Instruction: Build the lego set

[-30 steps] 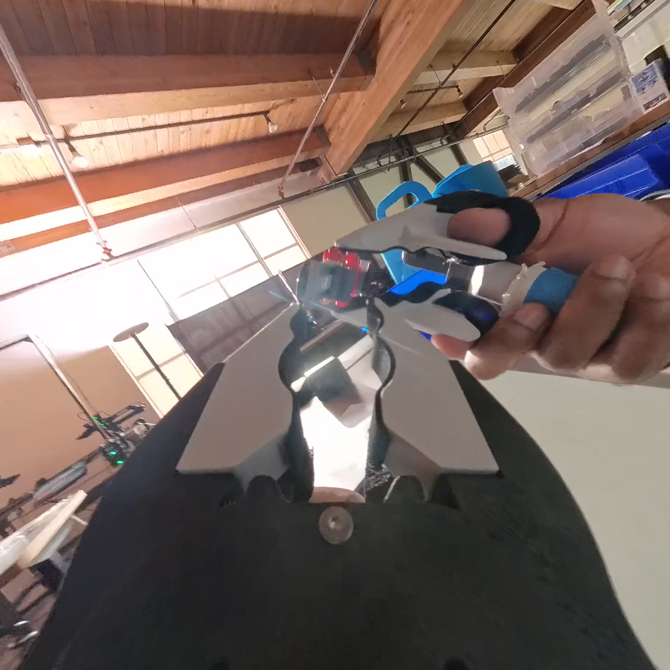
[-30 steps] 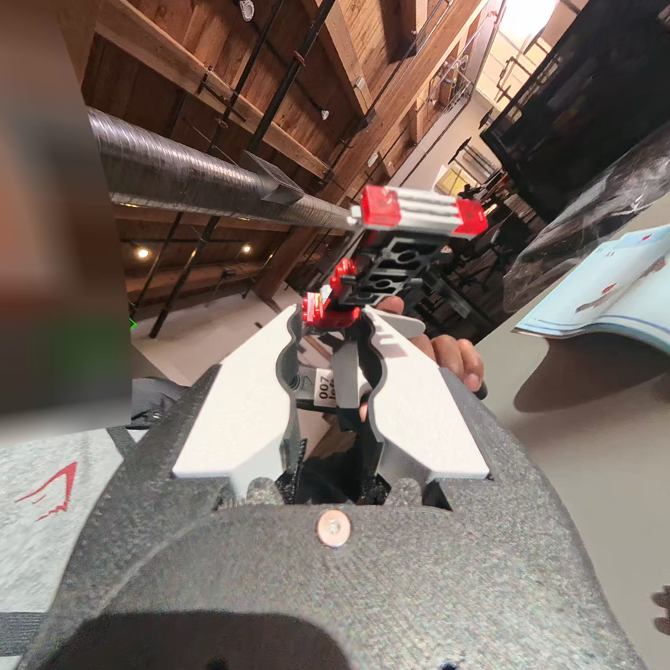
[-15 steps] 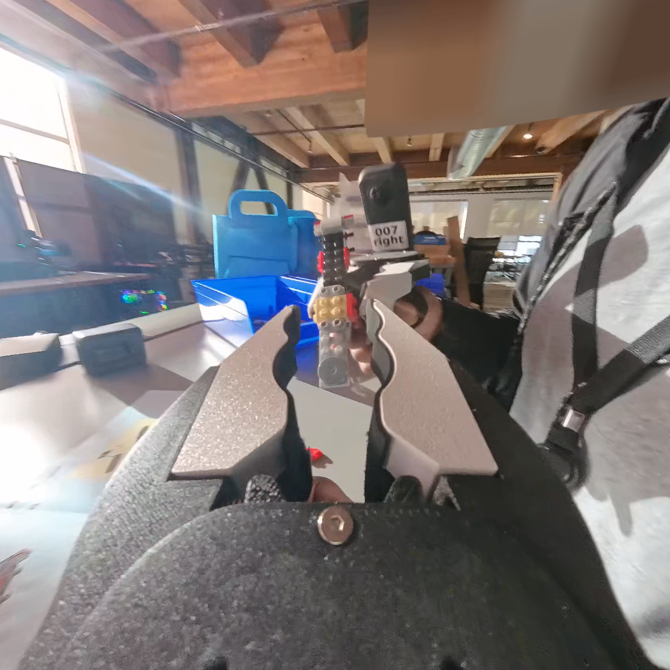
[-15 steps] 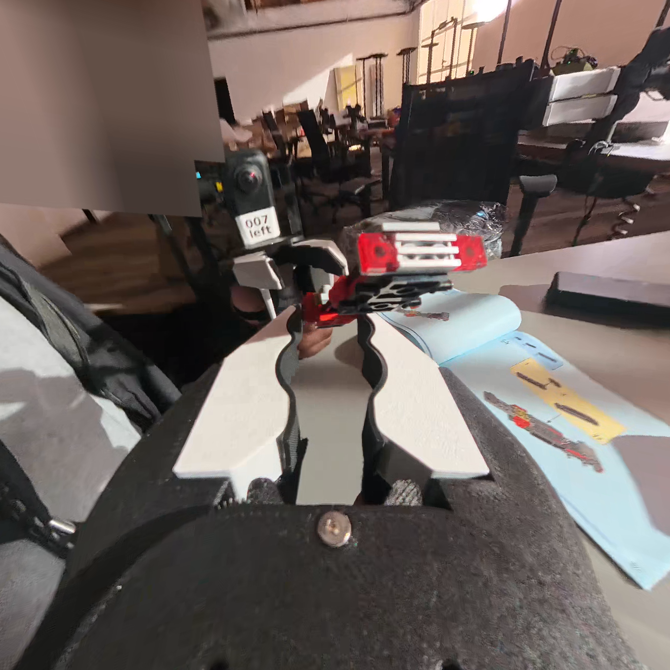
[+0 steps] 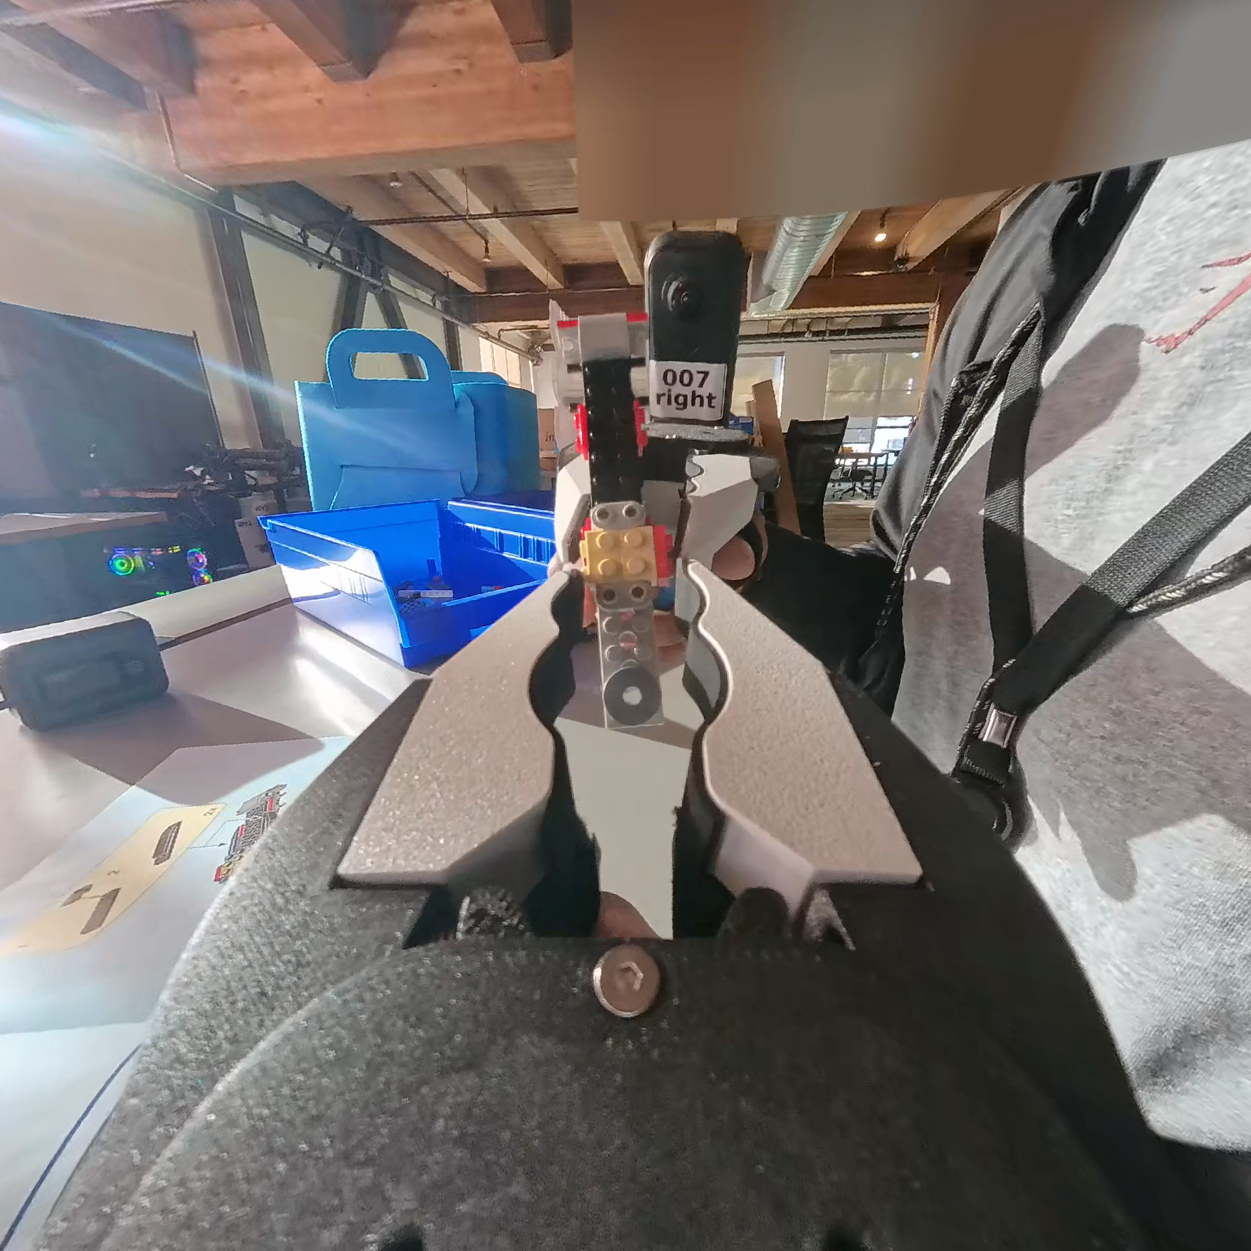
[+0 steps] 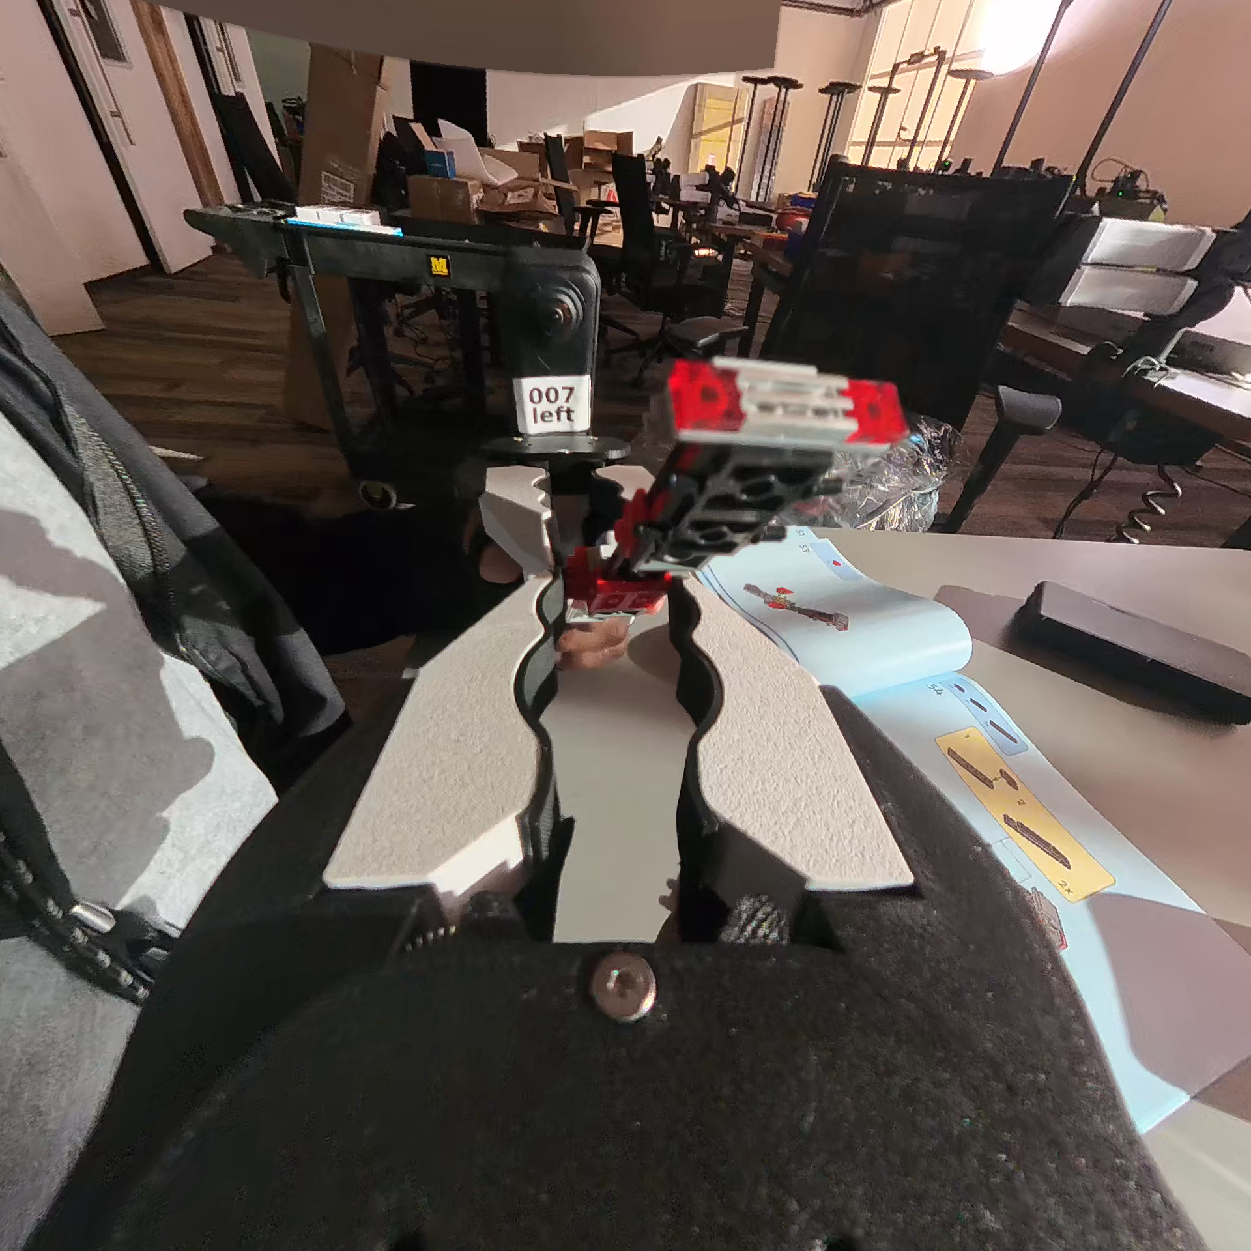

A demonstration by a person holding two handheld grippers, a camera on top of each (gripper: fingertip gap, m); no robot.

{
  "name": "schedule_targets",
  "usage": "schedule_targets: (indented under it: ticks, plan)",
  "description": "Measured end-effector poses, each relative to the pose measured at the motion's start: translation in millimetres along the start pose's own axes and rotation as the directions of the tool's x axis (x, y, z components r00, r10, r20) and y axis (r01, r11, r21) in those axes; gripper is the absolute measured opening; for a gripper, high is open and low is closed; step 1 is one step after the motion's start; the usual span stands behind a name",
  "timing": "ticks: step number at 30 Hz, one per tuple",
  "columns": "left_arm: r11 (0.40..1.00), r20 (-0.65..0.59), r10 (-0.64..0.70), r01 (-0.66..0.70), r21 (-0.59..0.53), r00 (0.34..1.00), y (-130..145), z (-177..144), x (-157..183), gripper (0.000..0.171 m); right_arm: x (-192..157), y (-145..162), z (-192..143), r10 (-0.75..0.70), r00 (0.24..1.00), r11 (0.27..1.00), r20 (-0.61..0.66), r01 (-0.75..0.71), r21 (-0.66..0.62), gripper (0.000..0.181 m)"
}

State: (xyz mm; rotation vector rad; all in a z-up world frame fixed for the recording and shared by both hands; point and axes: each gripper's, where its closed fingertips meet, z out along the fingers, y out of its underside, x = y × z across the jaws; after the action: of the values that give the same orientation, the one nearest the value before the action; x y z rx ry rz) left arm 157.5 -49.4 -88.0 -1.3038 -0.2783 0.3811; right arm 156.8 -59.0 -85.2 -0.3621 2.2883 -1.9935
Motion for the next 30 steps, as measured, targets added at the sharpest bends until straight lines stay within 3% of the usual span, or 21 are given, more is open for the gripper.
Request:
schedule_targets:
  ticks: [11,21,30]
  plan:
    - [1.0,0.0,-0.01,0.01,0.028,1.0,-2.2,1.6,1.5,0.027,-2.6,-3.0,-3.9,0.075,0.994,0.993,0.08,-0.082,0.089,0.031]
    - [1.0,-0.01,0.008,-0.007,0.019,1.0,-0.2,4.1,6.0,0.034,-6.4,-1.1,-4.7,-0.133,0.991,0.989,0.013,0.132,0.072,0.031]
    - [0.997,-0.009,0.076,-0.076,-0.012,0.997,3.3,4.4,8.1,0.028,-9.4,1.8,-6.2,-0.167,0.986,0.984,0.027,0.165,0.065,0.03]
